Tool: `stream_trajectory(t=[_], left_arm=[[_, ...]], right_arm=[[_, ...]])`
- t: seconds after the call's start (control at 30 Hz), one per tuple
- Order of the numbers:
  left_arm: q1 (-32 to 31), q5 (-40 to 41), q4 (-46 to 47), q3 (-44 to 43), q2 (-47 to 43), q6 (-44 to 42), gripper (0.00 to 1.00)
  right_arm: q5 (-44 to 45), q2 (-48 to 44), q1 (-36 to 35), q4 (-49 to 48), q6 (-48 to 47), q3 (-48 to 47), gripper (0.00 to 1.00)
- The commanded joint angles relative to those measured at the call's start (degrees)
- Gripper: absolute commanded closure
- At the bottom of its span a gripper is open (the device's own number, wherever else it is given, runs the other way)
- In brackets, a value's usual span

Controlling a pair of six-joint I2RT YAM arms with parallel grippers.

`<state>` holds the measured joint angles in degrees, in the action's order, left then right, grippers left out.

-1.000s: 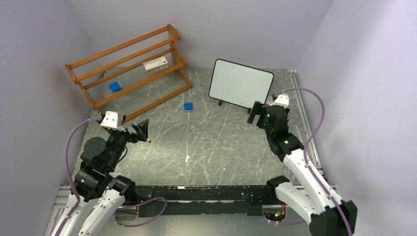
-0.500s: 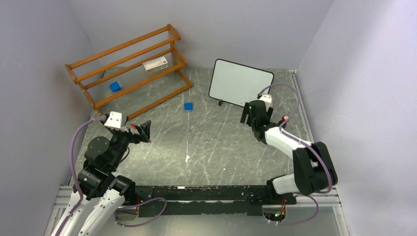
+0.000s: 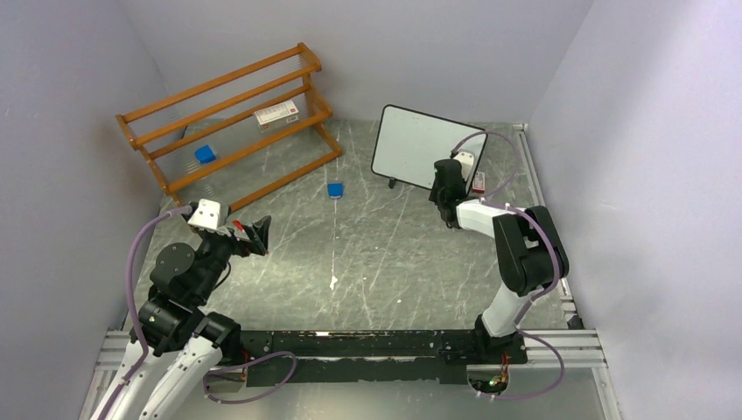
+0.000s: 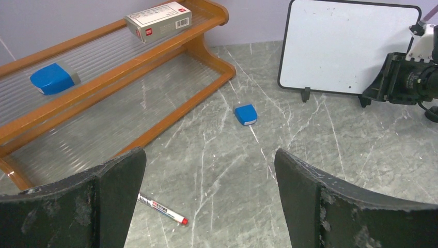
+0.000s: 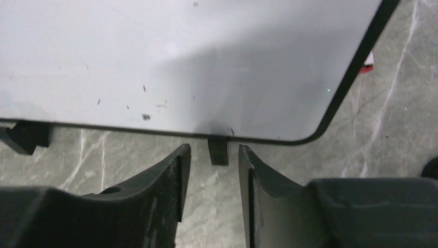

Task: Write a sentence on the whiteboard
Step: Move the whiteboard to the center of the board.

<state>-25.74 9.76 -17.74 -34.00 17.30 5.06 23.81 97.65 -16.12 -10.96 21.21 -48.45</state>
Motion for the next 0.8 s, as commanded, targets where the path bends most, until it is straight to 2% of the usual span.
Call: stream_trajectory(t=[0.0, 0.2, 0.63, 0.77], left_arm=[[-0.2, -1.5, 2.5, 0.3, 0.3, -1.1, 0.02], [-0.3, -1.9, 2.8, 0.4, 0.4, -1.3, 0.02], [-0.3, -2.7, 3.0, 0.5, 0.3, -1.5, 0.02], [-0.3, -3.0, 3.1, 0.6, 0.4, -1.6, 0.02]], right_arm=[[0.9, 2.6, 0.9, -0.8, -0.5, -3.7, 0.6], [1.0, 4.1, 1.2, 1.8, 0.2, -5.4, 0.7], [-0.4, 6.1, 2.3, 7.5, 1.4, -7.8, 0.7], [-1.5, 7.0, 2.8, 7.6, 1.2, -8.7, 0.73]])
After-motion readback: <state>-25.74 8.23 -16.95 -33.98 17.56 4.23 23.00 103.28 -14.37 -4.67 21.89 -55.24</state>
